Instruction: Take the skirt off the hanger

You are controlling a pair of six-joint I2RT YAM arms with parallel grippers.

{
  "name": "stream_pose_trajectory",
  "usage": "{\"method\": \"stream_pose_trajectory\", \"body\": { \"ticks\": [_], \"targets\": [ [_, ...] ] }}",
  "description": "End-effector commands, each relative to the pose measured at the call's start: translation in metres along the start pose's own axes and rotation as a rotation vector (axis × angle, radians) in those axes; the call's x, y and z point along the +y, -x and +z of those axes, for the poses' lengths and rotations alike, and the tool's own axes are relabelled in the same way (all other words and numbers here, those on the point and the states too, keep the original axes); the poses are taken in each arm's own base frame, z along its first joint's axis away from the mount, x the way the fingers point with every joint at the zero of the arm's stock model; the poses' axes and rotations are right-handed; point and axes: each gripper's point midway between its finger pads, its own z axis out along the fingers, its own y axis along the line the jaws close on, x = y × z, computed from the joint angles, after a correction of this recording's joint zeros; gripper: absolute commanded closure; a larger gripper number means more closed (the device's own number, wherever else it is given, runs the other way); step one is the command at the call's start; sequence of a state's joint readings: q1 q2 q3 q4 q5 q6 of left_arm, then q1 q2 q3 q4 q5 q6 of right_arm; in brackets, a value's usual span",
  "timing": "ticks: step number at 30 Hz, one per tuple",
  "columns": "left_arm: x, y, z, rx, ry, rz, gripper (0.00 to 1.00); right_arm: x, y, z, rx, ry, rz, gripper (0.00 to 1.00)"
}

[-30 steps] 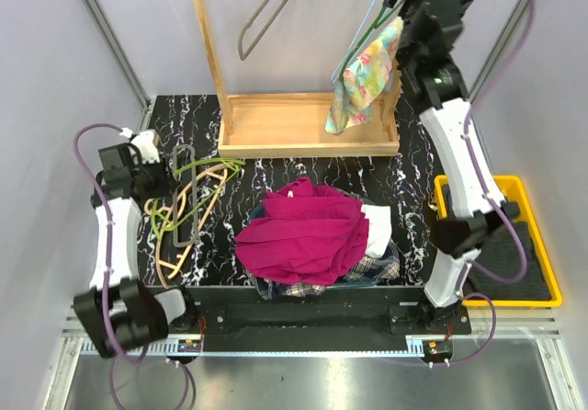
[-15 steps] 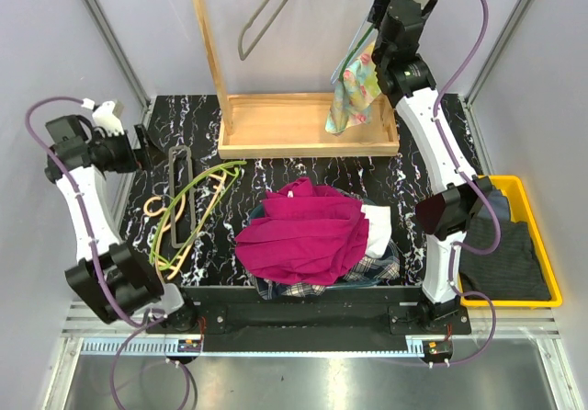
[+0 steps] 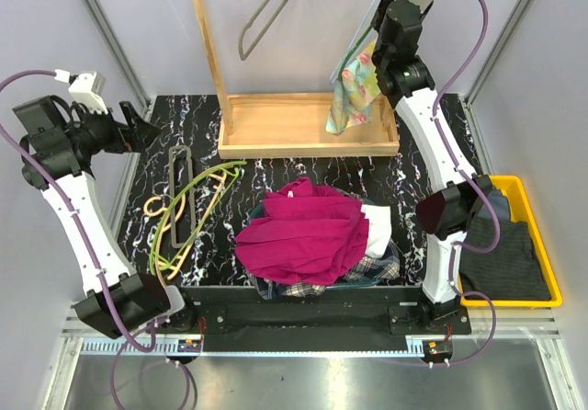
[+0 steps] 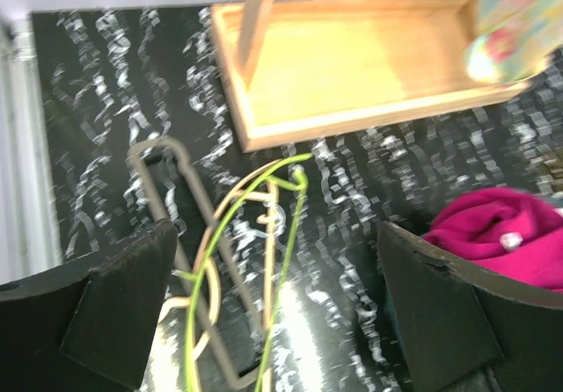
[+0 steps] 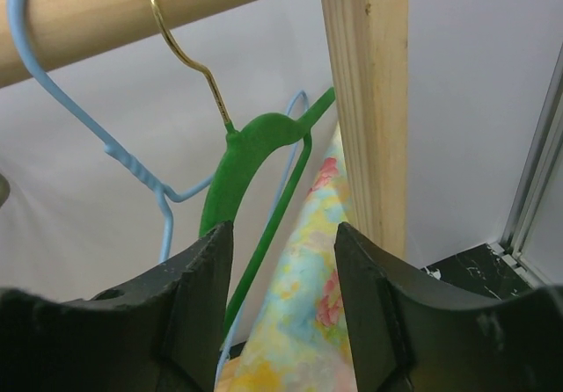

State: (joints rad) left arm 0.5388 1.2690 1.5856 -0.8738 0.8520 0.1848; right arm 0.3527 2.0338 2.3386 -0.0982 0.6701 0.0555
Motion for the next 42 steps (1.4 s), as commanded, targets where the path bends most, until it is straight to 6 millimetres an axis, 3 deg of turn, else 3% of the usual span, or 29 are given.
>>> {"method": "stream_pose_trajectory", "body": {
  "ticks": [1, 8, 11, 12, 13, 18, 20, 32, 36, 42],
  "targets": [
    [-0.031, 0.043, -0.011, -0.119, -0.118, 0.015, 0.01, -0.003, 0.037, -0.008, -0.063, 0.015, 0.081, 0.39],
    [-0.044, 0.049, -0.017, -0.151, -0.163, 0.035, 0.01, 0.0, 0.032, -0.01, -0.042, 0.034, 0.099, 0.38],
    [-0.043, 0.043, -0.016, -0.14, -0.164, 0.039, 0.01, 0.005, 0.041, -0.017, -0.042, 0.083, 0.132, 0.38],
    [-0.043, 0.042, -0.015, -0.135, -0.167, 0.043, 0.01, 0.008, 0.054, -0.024, -0.055, 0.115, 0.164, 0.39],
    [-0.043, 0.04, -0.014, -0.131, -0.169, 0.042, 0.01, 0.009, 0.048, -0.025, -0.044, 0.128, 0.164, 0.39],
    [-0.04, 0.033, -0.011, -0.116, -0.171, 0.034, 0.01, 0.017, 0.075, -0.037, -0.113, 0.201, 0.257, 0.39],
    [-0.039, 0.03, -0.009, -0.11, -0.178, 0.027, 0.01, 0.02, 0.075, -0.037, -0.125, 0.221, 0.269, 0.39],
    [-0.036, 0.031, -0.01, -0.103, -0.158, 0.032, 0.01, 0.024, 0.047, -0.014, -0.095, 0.175, 0.252, 0.39],
    [-0.034, 0.03, -0.01, -0.097, -0.15, 0.033, 0.01, 0.02, 0.051, -0.005, -0.107, 0.152, 0.243, 0.39],
    [-0.031, 0.03, -0.008, -0.091, -0.142, 0.035, 0.01, 0.005, 0.032, 0.005, -0.071, 0.098, 0.22, 0.43]
  ]
}}
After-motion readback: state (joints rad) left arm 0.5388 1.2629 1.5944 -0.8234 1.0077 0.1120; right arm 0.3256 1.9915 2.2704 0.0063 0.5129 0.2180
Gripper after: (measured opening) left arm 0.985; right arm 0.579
